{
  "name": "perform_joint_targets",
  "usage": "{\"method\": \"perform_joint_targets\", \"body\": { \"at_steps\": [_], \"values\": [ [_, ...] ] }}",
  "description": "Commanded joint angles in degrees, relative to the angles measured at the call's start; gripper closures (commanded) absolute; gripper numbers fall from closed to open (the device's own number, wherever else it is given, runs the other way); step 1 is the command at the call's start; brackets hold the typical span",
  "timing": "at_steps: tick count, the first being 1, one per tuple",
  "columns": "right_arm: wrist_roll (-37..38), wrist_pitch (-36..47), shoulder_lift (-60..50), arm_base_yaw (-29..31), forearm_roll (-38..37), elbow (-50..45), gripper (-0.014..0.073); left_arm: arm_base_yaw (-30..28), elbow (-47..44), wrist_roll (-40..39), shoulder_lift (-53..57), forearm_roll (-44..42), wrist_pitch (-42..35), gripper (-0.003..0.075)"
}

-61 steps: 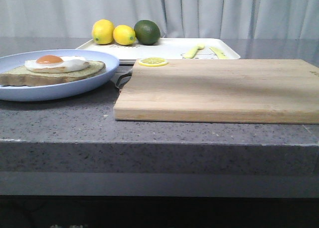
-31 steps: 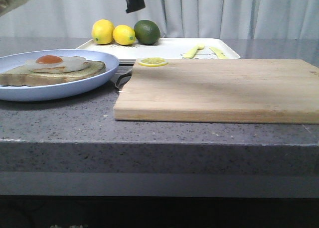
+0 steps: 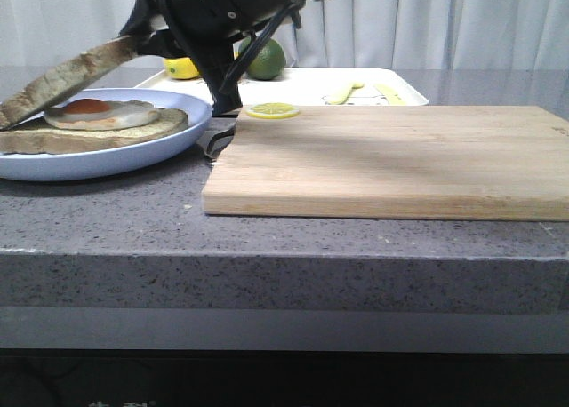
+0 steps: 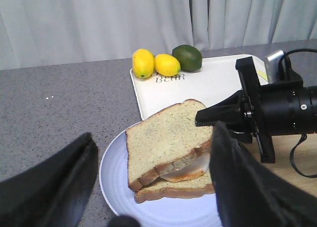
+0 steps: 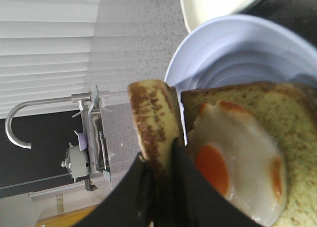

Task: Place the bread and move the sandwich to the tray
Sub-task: 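Lower the bread onto the egg and open the right gripper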

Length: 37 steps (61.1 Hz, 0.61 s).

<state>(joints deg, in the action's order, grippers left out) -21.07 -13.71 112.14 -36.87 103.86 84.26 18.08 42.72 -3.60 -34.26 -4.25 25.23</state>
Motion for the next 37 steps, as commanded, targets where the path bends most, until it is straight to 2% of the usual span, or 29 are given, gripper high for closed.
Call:
{"method": "perform_joint_targets", "body": {
  "at_steps": [1, 10, 23, 28, 37],
  "values": [
    [-0.22, -1.40, -3.61, 0.03, 3.46, 1.63, 0.0505, 0.39, 1.48, 0.03, -0.40, -0.23, -4.65, 0.0248],
    [-0.22, -1.66, -4.18, 0.11, -1.34, 1.63, 0.0440, 0.39, 1.48, 0.03, -0.40, -0.23, -4.65, 0.0248],
    [-0.23, -4.81, -6.27, 1.46, -9.66, 1.52, 0.0258, 0.39, 1.48, 0.03, -0.40, -0.23, -4.65, 0.0248],
    [-0.23, -6.29, -7.40, 1.89, -13.85, 1.33, 0.0225, 0.39, 1.48, 0.03, -0.40, -0.23, -4.73, 0.0248],
    [-0.23, -6.48, -10.87, 2.60, -21.12, -1.37, 0.0222, 0.39, 1.48, 0.03, -0.40, -0.23, -4.73, 0.0248]
  ]
}}
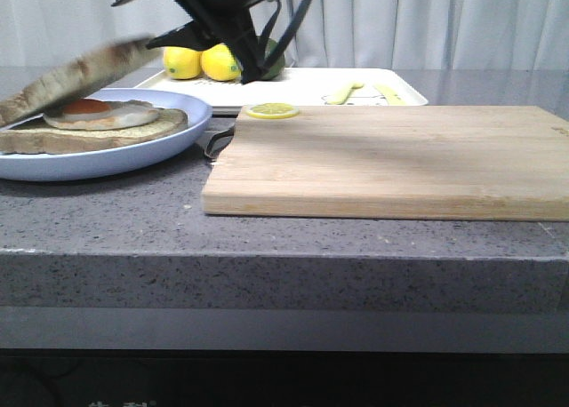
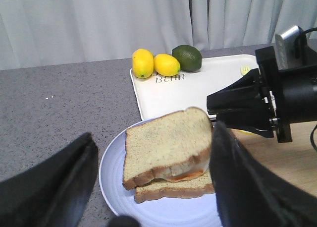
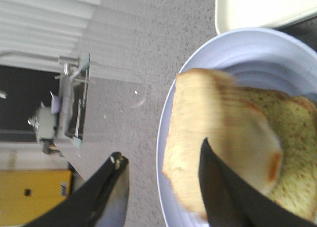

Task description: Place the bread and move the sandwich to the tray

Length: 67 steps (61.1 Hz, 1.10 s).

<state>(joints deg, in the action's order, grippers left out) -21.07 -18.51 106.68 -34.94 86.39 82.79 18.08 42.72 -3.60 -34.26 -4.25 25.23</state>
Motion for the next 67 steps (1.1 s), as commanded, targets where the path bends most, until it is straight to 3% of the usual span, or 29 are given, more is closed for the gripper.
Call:
{"method": "perform_joint_targets", "body": {
  "at_steps": [1, 11, 21, 35, 51, 61, 67],
  "values": [
    [-0.23, -1.62, -6.02, 0.87, -4.22, -0.41, 0.0222, 0.39, 1.48, 0.03, -0.40, -0.23, -4.73, 0.0248],
    [-0.23, -2.51, -11.77, 2.79, -13.14, -5.12, 0.0222, 0.39, 1.48, 0.03, -0.40, -0.23, -4.73, 0.0248],
    [-0.23, -6.60, -20.07, 3.90, -29.00, -8.98, 0.0222, 0.39, 1.48, 0.03, -0.40, -0.23, -4.73, 0.0248],
    [0.47, -20.52, -31.70, 3.90, -51.64, -9.98, 0.0242, 0.39, 1.48, 0.03, -0.40, -0.23, -4.77, 0.0248],
    [10.61, -32.10, -42.08, 3.90, -68.78, -10.24, 0.0256, 0.39, 1.48, 0.03, -0.40, -0.23, -4.66, 0.0248],
    [15.27, -33.13, -49.03, 3.90, -78.09, -12.98, 0.0256, 0.39, 1.48, 0.03, -0.40, -0.23, -4.58, 0.0248],
    [15.77, -32.93, -52.94, 3.90, -79.43, -15.71, 0.0256, 0.39, 1.48, 0.03, -0.40, -0.23, -3.88, 0.0248]
  ]
}}
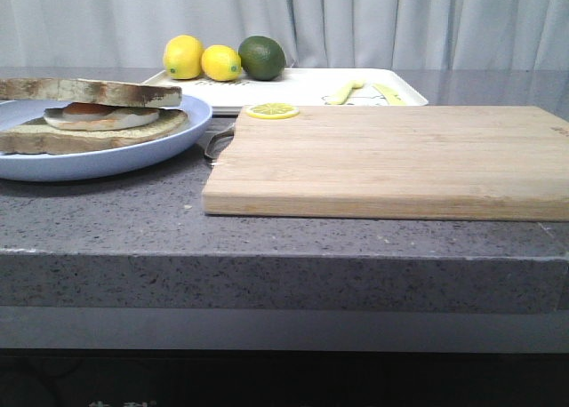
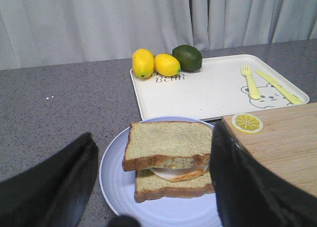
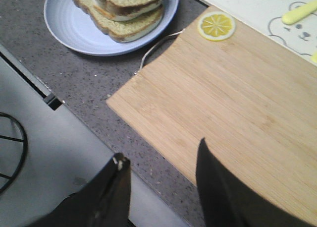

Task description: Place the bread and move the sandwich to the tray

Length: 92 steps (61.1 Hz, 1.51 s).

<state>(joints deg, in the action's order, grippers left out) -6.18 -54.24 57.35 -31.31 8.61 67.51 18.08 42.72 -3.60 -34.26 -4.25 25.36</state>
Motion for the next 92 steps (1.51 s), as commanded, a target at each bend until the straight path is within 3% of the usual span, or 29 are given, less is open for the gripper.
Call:
{"method": "perform_joint_targets", "body": {
  "at_steps": [1, 28, 41, 51, 60, 73, 92],
  "values": [
    [0.88, 2.96, -4.14, 0.27, -1.71, -0.85, 0.0256, 0.39, 1.48, 0.03, -0.40, -0.23, -3.87, 0.0248],
    [0.88, 5.22, -15.52, 0.27, -2.15, -9.53, 0.0256, 0.39, 4.71, 0.03, -2.72, -4.27, 9.88, 0.0248],
    [0.88, 3.90, -15.52, 0.27, -2.15, -9.53, 0.0256, -0.96, 11.30, -0.89, -11.81, -6.58, 19.44, 0.0248],
    [0.88, 3.90, -15.52, 0.27, -2.15, -9.53, 0.0256, -5.65, 16.63, -0.89, -21.79, -5.70, 25.67, 0.0248],
    [0.88, 3.90, -15.52, 0.27, -2.15, -9.53, 0.0256, -11.47, 21.26, 0.53, -30.54, -0.48, 26.82, 0.0248],
    [0.88, 3.90, -15.52, 0.27, -2.15, -9.53, 0.0256, -19.32, 25.78, 10.75, -41.79, 15.37, 27.46, 0.0248],
    [0.88, 3.90, -15.52, 0.27, -2.15, -9.53, 0.0256, -25.31, 27.31, 19.83, -51.84, 30.14, 27.36, 0.0248]
  ]
}}
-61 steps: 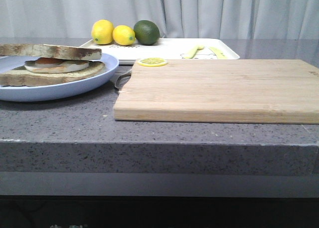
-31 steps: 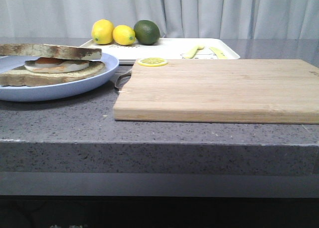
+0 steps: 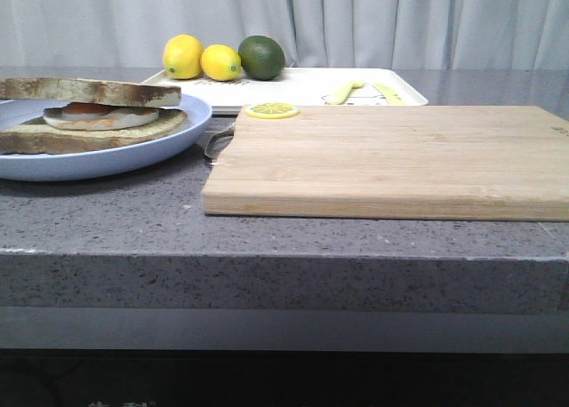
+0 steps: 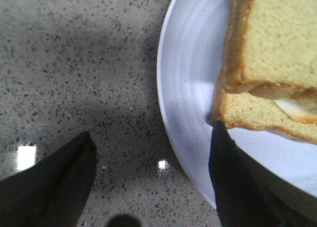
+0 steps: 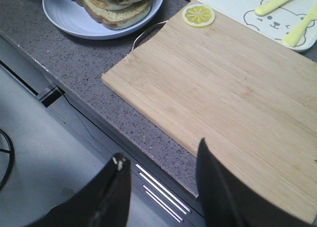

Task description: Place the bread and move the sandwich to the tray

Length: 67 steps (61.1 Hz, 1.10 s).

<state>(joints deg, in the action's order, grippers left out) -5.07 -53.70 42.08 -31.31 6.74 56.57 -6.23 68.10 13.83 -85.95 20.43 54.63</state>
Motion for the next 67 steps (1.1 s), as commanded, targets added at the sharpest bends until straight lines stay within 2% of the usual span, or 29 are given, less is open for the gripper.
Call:
{"method": "perform_joint_targets", "body": {
  "at_steps": [1, 14, 17, 22, 32, 48, 67],
  "values": [
    [-0.23, 3.36, -0.25, 0.27, -0.28, 1.41, 0.0256, -1.11, 1.93, 2.78, -0.69, 6.46, -1.91, 0.0248],
    [-0.23, 3.36, -0.25, 0.27, -0.28, 1.41, 0.0256, -1.26, 1.93, 4.83, -4.36, 12.44, -3.24, 0.0251],
    [-0.23, 3.36, -0.25, 0.27, -0.28, 1.41, 0.0256, -1.26, 1.93, 5.34, -5.00, 13.26, -3.24, 0.0276],
    [-0.23, 3.36, -0.25, 0.27, -0.28, 1.41, 0.0256, -1.26, 1.93, 5.97, -5.63, 14.29, -3.24, 0.0343],
    [-0.23, 3.36, -0.25, 0.27, -0.28, 1.41, 0.0256, -1.26, 1.93, 5.97, -6.22, 14.43, -3.34, 0.0529],
    [-0.23, 3.36, -0.25, 0.27, -0.28, 1.41, 0.0256, -1.26, 1.93, 5.97, -6.22, 14.43, -3.60, 0.0731],
    [-0.23, 3.36, -0.25, 0.27, -0.28, 1.41, 0.0256, -1.26, 2.07, 5.97, -5.74, 14.90, -3.60, 0.0741]
  ]
}}
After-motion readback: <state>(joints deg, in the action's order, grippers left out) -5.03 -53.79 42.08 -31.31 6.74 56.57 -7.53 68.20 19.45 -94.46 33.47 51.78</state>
